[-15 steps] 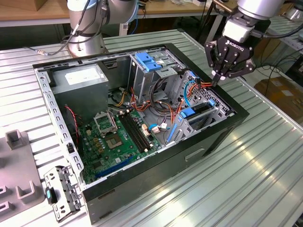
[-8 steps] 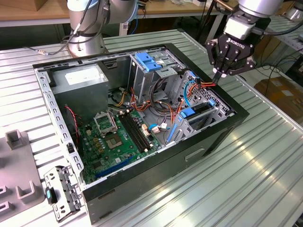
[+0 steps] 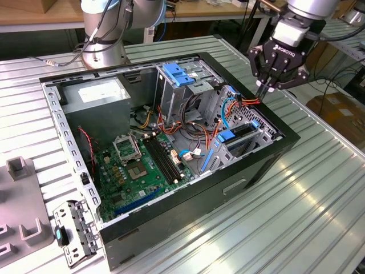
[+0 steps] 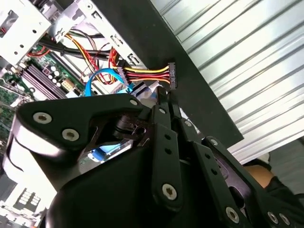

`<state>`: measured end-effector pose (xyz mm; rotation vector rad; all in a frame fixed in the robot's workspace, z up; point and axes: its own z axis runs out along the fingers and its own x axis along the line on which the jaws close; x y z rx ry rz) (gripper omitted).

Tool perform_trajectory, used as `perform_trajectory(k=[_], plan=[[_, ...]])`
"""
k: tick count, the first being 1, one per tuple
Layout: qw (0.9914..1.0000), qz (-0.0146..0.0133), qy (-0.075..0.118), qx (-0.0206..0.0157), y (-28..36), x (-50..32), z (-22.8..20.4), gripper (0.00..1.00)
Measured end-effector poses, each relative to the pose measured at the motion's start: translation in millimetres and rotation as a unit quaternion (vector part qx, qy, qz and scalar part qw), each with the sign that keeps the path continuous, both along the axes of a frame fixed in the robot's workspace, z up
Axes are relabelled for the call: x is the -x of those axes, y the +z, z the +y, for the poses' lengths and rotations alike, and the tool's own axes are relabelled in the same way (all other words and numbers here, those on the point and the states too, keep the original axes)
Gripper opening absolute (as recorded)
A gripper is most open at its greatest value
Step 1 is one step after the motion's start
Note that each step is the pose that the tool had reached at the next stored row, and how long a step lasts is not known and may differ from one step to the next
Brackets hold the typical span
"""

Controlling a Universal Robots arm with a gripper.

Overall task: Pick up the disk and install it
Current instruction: 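Insert the first disk wire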

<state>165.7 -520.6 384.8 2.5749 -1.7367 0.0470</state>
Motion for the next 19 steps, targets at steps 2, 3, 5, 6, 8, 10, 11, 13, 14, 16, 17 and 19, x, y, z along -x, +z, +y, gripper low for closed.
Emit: perform_trajectory(k=[2,3,5,6,8,10,11,13,14,16,17,19], plan=[[0.99986,0.0,0.016,0.0001,0.0,-0.3,0.0,0.18],[0.99971,0.0,0.024,0.0,-0.1,-0.5,0.0,0.18],[0.99926,0.0,0.038,0.0,-0.2,-1.2,0.0,0.25],[0.99899,0.0,0.045,0.0,-0.3,-1.5,0.0,0.25],[0.9981,0.0,0.062,0.0,-0.6,-2.0,-0.1,0.25],[0.99703,0.0,0.077,0.0001,-0.8,-2.5,-0.1,0.25],[0.99626,0.0,0.086,0.0,-1.0,-2.8,-0.1,0.25],[0.99495,0.0,0.1,0.0,-1.2,-3.3,0.0,0.25],[0.99392,0.0,0.11,-0.0001,-1.5,-4.0,0.0,0.26],[0.99264,0.0,0.121,0.0,-1.8,-4.8,0.0,0.33],[0.99153,0.0,0.13,0.0001,-2.1,-5.2,0.0,0.33],[0.98982,-0.0002,0.142,0.0,-2.9,-5.8,0.0,0.33]])
